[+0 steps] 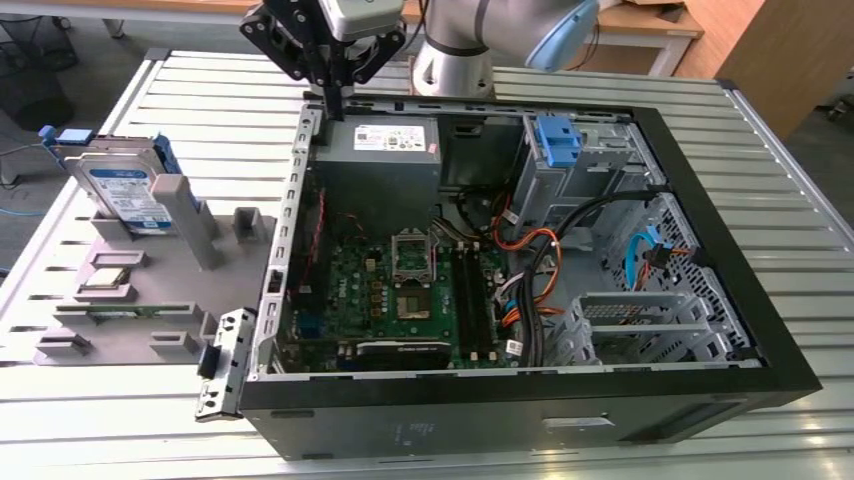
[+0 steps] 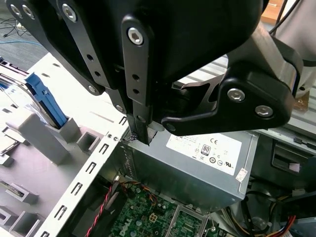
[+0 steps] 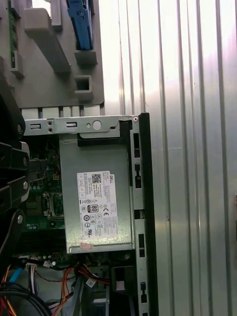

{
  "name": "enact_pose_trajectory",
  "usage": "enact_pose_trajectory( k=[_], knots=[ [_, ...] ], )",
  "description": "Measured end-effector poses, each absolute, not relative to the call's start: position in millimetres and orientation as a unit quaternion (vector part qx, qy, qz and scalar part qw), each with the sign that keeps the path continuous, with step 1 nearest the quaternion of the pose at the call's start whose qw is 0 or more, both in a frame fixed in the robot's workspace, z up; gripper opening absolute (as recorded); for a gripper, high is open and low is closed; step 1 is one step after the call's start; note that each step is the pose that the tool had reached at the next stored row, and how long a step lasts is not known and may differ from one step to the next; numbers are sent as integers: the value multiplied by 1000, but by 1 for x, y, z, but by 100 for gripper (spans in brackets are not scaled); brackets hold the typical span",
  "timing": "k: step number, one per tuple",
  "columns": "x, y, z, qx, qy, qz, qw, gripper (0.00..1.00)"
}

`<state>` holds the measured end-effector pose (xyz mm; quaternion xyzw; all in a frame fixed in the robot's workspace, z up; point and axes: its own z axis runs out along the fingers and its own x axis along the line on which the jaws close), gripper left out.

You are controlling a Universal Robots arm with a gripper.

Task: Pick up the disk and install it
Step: 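Reach for the disk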

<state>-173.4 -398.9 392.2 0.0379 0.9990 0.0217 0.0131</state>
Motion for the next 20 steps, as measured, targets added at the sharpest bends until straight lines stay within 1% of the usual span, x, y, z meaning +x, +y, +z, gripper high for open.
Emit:
enact_pose_trajectory(
  k=[20],
  knots=[
    [-180,-399,392,38,999,22,13,10]
  ],
)
